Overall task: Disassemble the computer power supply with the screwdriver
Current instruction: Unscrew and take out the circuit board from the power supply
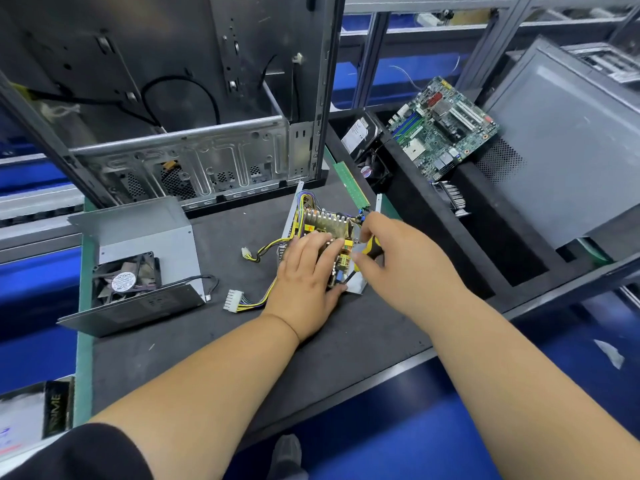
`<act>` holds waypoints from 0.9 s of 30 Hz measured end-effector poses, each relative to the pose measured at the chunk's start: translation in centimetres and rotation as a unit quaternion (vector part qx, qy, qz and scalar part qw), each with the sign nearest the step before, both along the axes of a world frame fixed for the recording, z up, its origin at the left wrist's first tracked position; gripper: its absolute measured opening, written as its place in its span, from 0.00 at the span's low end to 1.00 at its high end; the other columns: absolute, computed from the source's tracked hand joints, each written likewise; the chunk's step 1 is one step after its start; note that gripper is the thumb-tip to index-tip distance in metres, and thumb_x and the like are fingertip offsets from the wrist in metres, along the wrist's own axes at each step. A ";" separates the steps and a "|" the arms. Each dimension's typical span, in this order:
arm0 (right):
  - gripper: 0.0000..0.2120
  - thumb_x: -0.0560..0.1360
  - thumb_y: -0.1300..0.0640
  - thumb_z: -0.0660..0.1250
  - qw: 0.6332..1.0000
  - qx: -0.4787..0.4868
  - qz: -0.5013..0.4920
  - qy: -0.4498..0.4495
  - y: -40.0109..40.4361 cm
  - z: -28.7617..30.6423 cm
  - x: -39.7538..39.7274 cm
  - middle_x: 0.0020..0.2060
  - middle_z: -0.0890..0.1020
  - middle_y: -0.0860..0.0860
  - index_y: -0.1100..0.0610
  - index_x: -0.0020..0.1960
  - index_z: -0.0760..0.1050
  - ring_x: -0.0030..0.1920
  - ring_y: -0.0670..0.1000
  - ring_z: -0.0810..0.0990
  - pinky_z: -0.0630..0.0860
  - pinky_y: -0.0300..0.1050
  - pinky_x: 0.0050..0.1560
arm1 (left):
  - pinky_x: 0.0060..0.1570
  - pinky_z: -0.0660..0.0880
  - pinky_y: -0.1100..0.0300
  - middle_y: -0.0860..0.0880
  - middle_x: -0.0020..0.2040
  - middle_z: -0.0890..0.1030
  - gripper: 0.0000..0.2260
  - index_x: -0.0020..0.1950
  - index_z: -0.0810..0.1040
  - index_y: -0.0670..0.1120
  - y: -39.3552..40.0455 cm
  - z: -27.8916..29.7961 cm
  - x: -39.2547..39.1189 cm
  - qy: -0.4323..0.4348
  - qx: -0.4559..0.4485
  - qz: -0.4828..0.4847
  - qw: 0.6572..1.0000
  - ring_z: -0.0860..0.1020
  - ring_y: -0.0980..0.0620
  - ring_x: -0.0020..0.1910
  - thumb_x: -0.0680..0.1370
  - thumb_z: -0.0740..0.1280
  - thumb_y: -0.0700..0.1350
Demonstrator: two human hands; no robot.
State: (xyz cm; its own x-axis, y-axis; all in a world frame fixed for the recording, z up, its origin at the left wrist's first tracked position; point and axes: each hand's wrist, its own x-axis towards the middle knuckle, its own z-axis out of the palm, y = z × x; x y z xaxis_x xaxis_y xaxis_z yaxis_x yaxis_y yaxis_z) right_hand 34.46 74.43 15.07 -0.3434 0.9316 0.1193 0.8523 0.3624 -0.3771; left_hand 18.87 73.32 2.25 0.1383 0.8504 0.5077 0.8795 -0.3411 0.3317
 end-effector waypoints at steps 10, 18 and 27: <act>0.06 0.82 0.54 0.62 0.997 -0.075 -0.010 -0.005 0.7 1.2 -0.6 0.29 0.70 0.48 0.55 0.50 0.67 0.30 0.48 0.67 0.61 0.44 0.29 | 0.76 0.42 0.56 0.48 0.68 0.66 0.34 0.72 0.67 0.47 0.1 -0.1 0.0 -0.003 -0.009 -0.001 1.000 0.60 0.45 0.71 0.68 0.75 0.50; 0.03 0.80 0.59 0.64 0.994 -0.098 0.043 0.011 0.6 1.9 -0.3 0.30 0.68 0.48 0.55 0.51 0.69 0.30 0.47 0.64 0.58 0.40 0.29 | 0.76 0.41 0.56 0.48 0.69 0.65 0.35 0.73 0.68 0.46 0.0 0.1 -0.1 0.001 -0.024 -0.008 1.000 0.59 0.45 0.72 0.69 0.73 0.52; 0.10 0.80 0.44 0.59 0.996 -0.053 0.008 -0.068 0.5 2.1 -0.4 0.34 0.75 0.48 0.50 0.49 0.71 0.36 0.50 0.72 0.68 0.48 0.34 | 0.76 0.44 0.53 0.47 0.69 0.66 0.35 0.74 0.66 0.46 0.0 0.3 -0.1 0.010 -0.041 -0.011 0.999 0.61 0.44 0.72 0.69 0.73 0.52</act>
State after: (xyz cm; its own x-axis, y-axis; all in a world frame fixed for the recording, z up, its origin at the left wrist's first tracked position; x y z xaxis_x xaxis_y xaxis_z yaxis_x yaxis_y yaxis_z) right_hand 34.08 74.90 17.13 -0.3636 0.9311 -0.0286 0.8932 0.3398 -0.2946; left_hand 18.82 73.29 2.55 0.1669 0.8860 0.4326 0.8789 -0.3326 0.3421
